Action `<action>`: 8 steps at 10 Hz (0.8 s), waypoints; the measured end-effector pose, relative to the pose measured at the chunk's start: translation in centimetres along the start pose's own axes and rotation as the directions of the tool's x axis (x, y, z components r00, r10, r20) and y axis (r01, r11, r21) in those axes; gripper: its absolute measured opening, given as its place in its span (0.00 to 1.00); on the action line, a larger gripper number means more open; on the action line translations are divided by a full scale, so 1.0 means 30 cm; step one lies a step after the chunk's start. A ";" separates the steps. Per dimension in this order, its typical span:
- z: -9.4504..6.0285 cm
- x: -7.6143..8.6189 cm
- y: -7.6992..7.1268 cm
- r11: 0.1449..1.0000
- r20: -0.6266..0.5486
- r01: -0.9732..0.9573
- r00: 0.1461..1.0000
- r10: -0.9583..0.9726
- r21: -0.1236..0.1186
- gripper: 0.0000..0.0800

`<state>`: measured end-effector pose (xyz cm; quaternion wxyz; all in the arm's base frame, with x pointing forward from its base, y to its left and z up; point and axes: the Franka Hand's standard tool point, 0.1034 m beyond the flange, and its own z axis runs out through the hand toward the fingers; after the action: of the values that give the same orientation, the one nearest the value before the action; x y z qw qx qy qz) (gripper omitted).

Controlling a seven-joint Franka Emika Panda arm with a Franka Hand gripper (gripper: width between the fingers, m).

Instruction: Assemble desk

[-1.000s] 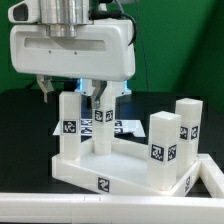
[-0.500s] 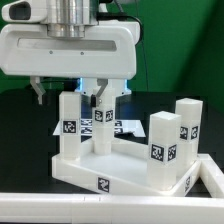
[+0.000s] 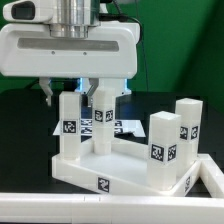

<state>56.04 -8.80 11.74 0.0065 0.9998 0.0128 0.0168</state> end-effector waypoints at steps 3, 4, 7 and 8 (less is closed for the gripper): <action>0.000 0.000 0.000 1.000 0.000 -0.030 1.000 0.030 0.001 0.36; 0.001 0.000 -0.001 0.999 0.000 -0.050 0.999 0.050 0.002 0.36; 0.002 -0.001 -0.003 0.948 0.001 -0.319 0.948 0.319 0.014 0.36; 0.003 -0.003 -0.001 0.919 0.002 -0.395 0.919 0.395 0.015 0.36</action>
Offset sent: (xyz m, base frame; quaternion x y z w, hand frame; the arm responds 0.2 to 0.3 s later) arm 0.0000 0.0000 0.0000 0.0000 0.0000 0.0000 1.0000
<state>55.96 -8.77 11.65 -0.0044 0.9818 -0.1889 0.0180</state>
